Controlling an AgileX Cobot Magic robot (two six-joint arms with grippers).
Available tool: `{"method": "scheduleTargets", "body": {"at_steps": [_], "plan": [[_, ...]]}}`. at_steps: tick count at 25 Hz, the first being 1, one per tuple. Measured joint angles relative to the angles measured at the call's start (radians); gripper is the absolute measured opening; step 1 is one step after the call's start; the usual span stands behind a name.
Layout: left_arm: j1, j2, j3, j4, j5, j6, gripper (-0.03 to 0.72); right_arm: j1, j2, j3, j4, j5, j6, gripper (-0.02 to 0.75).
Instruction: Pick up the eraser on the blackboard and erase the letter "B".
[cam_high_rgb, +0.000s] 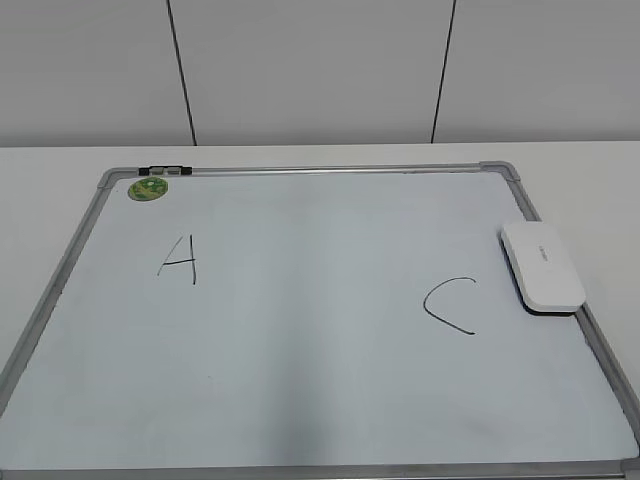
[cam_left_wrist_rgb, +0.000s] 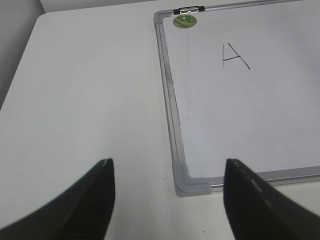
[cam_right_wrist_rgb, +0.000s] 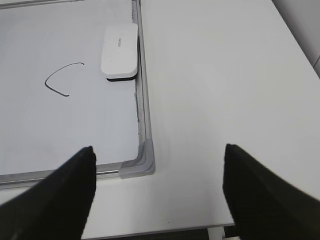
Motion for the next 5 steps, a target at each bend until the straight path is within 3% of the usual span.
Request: {"method": "scheduleTargets", "body": {"at_steps": [5], "plan": [[0.000, 0.000, 0.000, 0.000, 0.000, 0.000, 0.482, 0.000, 0.000, 0.000, 0.000, 0.000, 0.000, 0.587]]}}
